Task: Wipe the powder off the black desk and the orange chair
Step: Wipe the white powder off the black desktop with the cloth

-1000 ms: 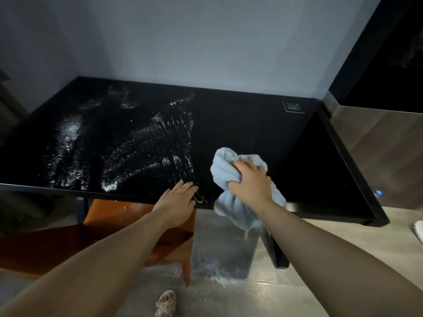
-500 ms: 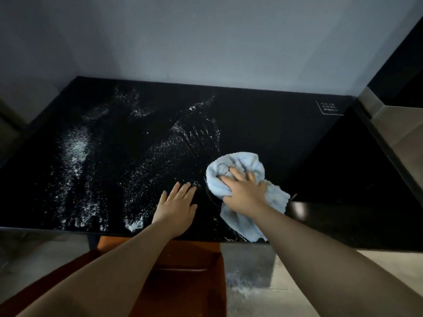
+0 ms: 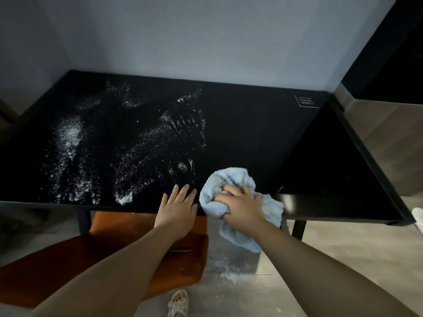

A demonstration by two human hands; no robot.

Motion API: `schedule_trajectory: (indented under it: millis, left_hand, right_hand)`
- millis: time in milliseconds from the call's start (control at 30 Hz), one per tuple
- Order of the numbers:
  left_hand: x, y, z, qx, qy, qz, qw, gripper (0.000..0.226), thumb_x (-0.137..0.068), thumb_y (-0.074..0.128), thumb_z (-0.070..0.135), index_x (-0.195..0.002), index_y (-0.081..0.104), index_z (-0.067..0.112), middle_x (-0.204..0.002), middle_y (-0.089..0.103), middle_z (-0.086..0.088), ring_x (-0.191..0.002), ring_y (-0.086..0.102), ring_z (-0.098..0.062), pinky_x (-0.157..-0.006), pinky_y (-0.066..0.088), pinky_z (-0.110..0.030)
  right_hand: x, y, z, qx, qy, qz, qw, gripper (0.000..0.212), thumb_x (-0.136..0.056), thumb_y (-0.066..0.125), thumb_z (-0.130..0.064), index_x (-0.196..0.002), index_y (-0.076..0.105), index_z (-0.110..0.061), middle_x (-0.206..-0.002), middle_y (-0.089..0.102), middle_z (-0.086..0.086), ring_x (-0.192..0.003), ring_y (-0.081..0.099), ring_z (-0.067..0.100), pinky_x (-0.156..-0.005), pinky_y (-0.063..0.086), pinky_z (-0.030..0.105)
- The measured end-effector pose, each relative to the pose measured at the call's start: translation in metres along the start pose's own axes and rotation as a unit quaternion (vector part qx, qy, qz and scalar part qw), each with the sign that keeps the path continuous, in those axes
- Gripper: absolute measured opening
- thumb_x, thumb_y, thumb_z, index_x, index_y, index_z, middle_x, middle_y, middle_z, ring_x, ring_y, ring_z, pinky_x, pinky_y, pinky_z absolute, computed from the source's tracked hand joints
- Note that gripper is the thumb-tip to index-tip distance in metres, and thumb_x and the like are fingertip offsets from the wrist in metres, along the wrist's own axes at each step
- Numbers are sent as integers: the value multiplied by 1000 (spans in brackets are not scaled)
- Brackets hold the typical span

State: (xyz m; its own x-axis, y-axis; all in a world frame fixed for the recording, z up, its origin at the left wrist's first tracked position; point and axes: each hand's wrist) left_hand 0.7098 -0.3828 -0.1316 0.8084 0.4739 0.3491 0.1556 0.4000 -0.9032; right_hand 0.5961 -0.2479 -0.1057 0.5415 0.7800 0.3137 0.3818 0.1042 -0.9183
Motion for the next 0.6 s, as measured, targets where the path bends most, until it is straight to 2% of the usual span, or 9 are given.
schedule_trajectory:
  millis: [200,300,367,433,500,533,600]
  left_hand:
    - [26,5,14,14,-1,-34,999,51,-103,19,35,-152,10,26,-160,-2,4,-147,-8,-18,-120,2,-41]
    - [30,5,12,28,-13,-44,999,50,-103,20,35,-152,13,26,-160,-1,3,-147,-7,-19,-119,5,-41]
    - [34,7,13,34,-13,-50,998,50,-103,20,34,-152,12,25,-160,-2,3,-147,-7,-18,-119,5,-40]
    - [70,8,58,23,28,-15,999,50,-103,20,34,-152,11,25,-160,-1,3,-147,-7,-18,-120,5,-40]
    - [66,6,66,57,20,-4,998,50,-103,22,34,-151,13,25,-160,2,3,-147,-6,-17,-120,7,-39]
    - [63,5,71,82,12,-3,997,50,-103,23,33,-151,14,24,-160,4,3,-147,-4,-17,-120,8,-39]
    - [57,1,78,152,-7,1,988,50,-103,25,31,-151,15,22,-160,6,1,-148,-2,-17,-120,8,-37]
  right_hand:
    - [44,8,18,-1,4,-26,1000,28,-87,49,-27,-111,57,-40,-146,26,-15,-133,18,25,-101,26,53]
    - [50,12,23,-6,17,-84,996,38,-88,50,-25,-123,53,-40,-146,29,-10,-135,19,25,-105,24,56]
    - [52,24,32,-4,63,-148,987,43,-89,49,-22,-131,51,-33,-145,35,-3,-136,24,26,-108,18,53]
    - [109,27,65,-58,140,-112,982,43,-91,47,-22,-134,50,-28,-141,41,0,-135,31,26,-110,20,45]
    - [106,35,78,-156,183,-43,970,37,-93,46,-24,-130,53,-23,-130,53,2,-125,46,26,-105,35,37]
    - [107,34,81,-225,205,9,953,33,-92,47,-24,-125,55,-23,-119,58,3,-113,53,25,-95,41,34]
    - [107,22,77,-362,230,84,900,23,-91,52,-20,-113,55,-24,-100,57,2,-94,54,20,-79,40,28]
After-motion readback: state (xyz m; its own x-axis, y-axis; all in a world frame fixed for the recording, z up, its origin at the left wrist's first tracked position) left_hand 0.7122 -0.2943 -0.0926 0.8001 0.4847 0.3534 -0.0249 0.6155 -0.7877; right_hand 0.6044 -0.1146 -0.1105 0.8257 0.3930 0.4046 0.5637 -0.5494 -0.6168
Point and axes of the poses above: each hand's wrist, its own x-axis away from the middle knuckle, its own y-axis out of the palm, z = x × y
